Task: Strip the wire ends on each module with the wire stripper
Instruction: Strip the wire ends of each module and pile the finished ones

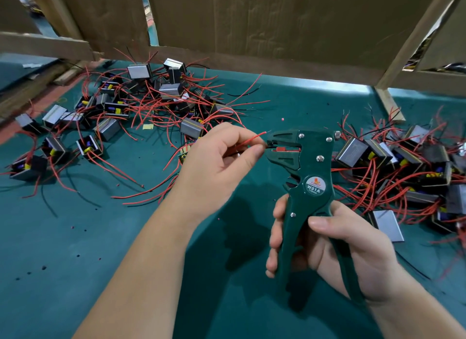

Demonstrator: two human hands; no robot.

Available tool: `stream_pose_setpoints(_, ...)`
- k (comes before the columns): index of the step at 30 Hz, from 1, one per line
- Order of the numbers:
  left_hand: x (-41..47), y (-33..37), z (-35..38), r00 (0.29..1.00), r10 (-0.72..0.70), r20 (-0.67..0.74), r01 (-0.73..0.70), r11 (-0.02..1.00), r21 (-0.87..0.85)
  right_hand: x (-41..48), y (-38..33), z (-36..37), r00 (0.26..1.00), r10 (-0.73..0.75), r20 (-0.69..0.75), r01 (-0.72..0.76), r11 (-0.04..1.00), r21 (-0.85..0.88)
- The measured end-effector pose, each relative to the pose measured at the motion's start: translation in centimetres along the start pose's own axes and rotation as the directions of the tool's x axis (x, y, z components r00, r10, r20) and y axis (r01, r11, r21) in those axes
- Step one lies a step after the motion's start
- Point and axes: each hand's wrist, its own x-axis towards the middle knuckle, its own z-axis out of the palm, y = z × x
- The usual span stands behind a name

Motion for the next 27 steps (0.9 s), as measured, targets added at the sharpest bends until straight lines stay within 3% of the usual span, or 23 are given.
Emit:
stream_pose_setpoints(17, 0.02, 0.50, 0.16, 0.997, 0.070, -0.010, -0.069, 0.990, 0.123, -0.04, -0.02, -0.20, 1.000, -0.005, 0.026, 0.004, 1.000, 0.017)
stream_pose_setpoints(27, -0.03, 0.40, 0.15, 0.996, 0.076, -0.038, -0.069, 0.986, 0.152, -0.18, 0.03, 0.29, 0.998, 0.007, -0.065, -0.006, 1.000, 0.017)
